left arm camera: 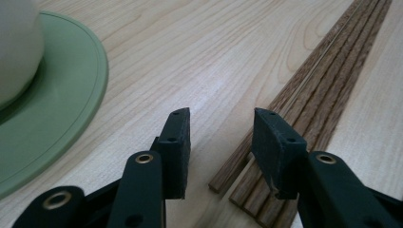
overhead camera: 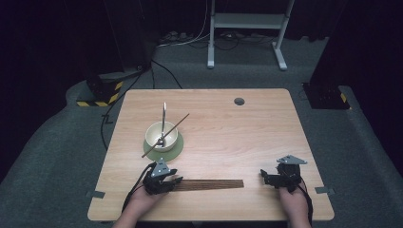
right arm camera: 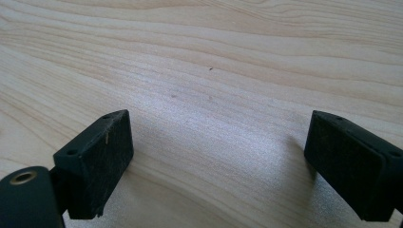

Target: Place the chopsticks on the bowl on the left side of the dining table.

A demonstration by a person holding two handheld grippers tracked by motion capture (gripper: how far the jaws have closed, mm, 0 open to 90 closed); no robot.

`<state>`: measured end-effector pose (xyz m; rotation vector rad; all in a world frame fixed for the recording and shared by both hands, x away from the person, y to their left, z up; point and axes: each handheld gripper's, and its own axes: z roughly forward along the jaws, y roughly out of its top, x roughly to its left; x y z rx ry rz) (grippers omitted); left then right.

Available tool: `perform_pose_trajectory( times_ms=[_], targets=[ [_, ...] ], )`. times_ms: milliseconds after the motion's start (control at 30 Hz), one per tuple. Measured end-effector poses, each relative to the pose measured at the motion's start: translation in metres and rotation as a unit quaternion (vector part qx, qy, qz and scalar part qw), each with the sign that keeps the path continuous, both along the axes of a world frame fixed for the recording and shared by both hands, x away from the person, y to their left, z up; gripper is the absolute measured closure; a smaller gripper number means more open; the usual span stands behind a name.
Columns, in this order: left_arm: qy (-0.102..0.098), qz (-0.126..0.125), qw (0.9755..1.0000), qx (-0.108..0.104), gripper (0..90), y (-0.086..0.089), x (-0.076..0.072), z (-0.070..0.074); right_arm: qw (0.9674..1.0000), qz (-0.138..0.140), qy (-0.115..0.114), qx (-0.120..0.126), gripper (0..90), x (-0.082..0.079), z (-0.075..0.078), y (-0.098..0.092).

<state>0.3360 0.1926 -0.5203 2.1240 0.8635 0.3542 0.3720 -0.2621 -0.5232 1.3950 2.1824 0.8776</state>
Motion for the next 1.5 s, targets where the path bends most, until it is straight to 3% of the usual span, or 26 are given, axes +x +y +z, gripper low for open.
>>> perform_pose_trajectory(
  times_ms=[267, 367, 567, 733, 867, 1500],
  targets=[
    [0.000, 0.033, 0.9995, 0.000, 58.8, 0.006, 0.004, -0.001, 1.0000, 0.001, -0.001, -0.001, 8.8, 0.000, 0.000, 0.000],
    [-0.005, 0.022, 0.9997, -0.003, 58.8, 0.006, 0.004, -0.001, 1.0000, 0.001, -0.001, -0.001, 8.8, 0.000, 0.000, 0.000],
    [-0.005, -0.001, 0.9999, 0.014, 58.9, 0.000, 0.006, -0.001, 1.0000, 0.001, -0.002, -0.002, 8.8, 0.000, 0.000, 0.000],
    [-0.003, -0.014, 0.9996, 0.025, 63.4, -0.004, 0.006, -0.002, 1.0000, 0.001, -0.001, -0.001, 8.8, 0.000, 0.000, 0.000],
    [-0.002, -0.022, 0.9996, 0.019, 68.2, -0.003, 0.005, -0.003, 1.0000, 0.002, -0.002, -0.002, 8.8, 0.000, 0.000, 0.000],
    [0.005, -0.015, 0.9998, 0.008, 81.2, 0.000, 0.005, -0.003, 1.0000, 0.001, -0.001, -0.001, 8.8, 0.000, 0.000, 0.000]
  ],
)
